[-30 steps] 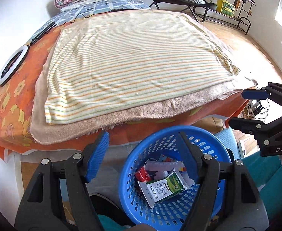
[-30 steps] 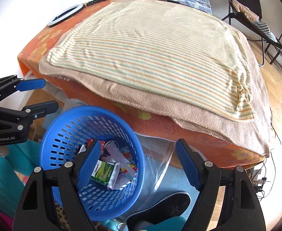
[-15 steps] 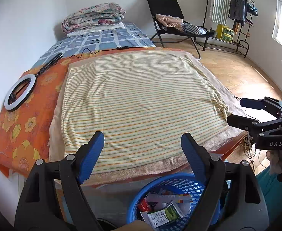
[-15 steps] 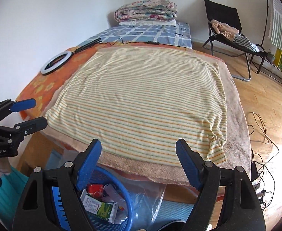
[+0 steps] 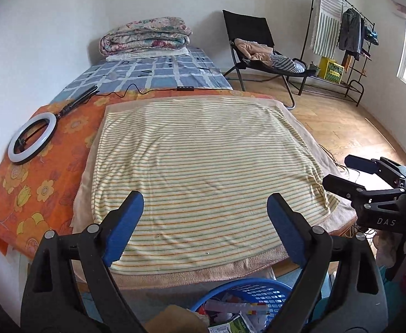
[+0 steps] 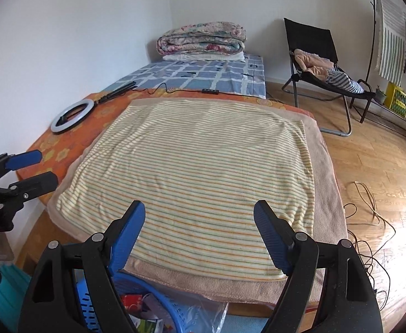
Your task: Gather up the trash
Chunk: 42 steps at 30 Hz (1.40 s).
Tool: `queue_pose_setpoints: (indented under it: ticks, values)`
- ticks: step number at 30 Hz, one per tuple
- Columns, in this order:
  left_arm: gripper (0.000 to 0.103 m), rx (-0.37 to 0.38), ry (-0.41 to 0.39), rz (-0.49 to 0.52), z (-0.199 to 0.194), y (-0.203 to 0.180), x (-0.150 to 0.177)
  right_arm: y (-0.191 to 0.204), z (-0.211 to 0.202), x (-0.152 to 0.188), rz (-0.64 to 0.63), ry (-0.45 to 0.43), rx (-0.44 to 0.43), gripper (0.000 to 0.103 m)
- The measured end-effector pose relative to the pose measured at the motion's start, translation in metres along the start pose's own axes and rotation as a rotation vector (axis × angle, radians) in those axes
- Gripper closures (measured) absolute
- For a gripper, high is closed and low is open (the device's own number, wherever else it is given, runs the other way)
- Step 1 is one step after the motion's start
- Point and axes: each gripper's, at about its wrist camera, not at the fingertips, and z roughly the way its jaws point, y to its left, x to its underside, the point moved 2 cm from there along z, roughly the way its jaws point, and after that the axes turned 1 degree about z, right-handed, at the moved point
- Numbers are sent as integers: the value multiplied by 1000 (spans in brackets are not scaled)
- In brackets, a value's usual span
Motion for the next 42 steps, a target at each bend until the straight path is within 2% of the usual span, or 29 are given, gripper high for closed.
queue_pose_setpoints:
  ticks: [5,13,26,42]
  values:
    - [3,-15,-27,-2,-1,1,-1,-1,10,-2,6,8,1,22]
    - [2,-4,-5,-18,5,0,3,-4,12,-5,62,-2,-14,22]
    - [1,-13,3,-21,8,1,7,8,19,-1,29,19,9,22]
    - [1,-16,6,-21,11,2,8,0,20,0,61,23,24,22]
